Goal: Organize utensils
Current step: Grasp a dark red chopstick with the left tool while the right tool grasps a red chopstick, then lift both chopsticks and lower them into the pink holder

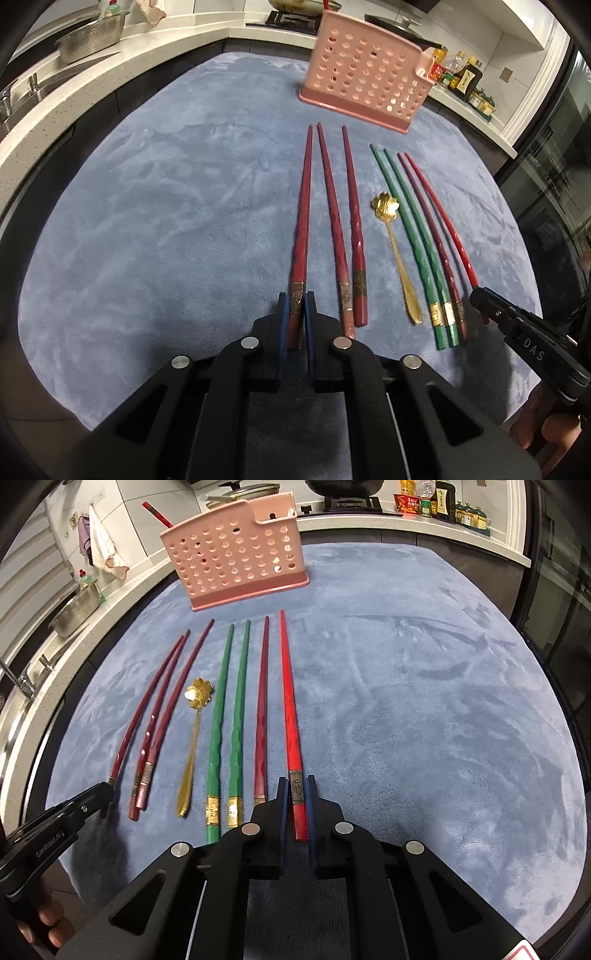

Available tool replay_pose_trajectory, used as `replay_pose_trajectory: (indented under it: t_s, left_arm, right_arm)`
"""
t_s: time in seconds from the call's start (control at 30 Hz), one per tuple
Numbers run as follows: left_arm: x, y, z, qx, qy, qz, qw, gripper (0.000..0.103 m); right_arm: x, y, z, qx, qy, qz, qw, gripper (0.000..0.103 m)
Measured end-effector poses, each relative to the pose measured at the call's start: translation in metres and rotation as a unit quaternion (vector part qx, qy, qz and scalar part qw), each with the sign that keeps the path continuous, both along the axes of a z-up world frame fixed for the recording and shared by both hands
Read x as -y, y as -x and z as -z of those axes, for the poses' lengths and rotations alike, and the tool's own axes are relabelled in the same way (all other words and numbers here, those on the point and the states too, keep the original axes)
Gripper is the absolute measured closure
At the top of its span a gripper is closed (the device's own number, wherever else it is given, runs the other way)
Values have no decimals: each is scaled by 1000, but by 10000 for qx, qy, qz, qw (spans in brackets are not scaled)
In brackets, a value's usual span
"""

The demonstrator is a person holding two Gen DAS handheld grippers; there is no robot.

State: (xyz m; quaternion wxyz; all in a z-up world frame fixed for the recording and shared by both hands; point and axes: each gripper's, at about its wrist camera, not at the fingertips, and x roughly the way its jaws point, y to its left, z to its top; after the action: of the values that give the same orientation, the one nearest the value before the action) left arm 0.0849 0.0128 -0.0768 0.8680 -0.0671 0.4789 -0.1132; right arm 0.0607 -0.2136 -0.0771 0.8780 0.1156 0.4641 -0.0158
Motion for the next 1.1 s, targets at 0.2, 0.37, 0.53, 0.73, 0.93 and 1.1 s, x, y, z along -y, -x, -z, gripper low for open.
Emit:
replay_pose_trajectory:
  t_s: [0.2,0.37,0.53,0.73,0.93,1.1]
  left_arm:
    - [-6,1,-24,230,168,-32,9996,96]
    - [-12,-2,-50,500,278,-71,9983,96]
    - [-17,-8,-78,799,300,-121,9963,96]
    - [-22,-21,-113,1190,353,-162,9921,96]
    - [-21,-37,-143,1553,290,-185,9873,96]
    - [-24,-58,-162,1736,270,-317,9839,96]
  right_arm:
    - [-1,6,-25,262,23,10,9997,94]
    - [2,9,-47,498,-47,63,9987,95]
    - [7,8,-72,759,-48,116,9970,95]
    - [15,3,-102,1079,-30,175,9940,95]
    - [24,-5,-133,1401,30,236,9898,95]
    - [32,-15,-153,1632,35,305,9861,95]
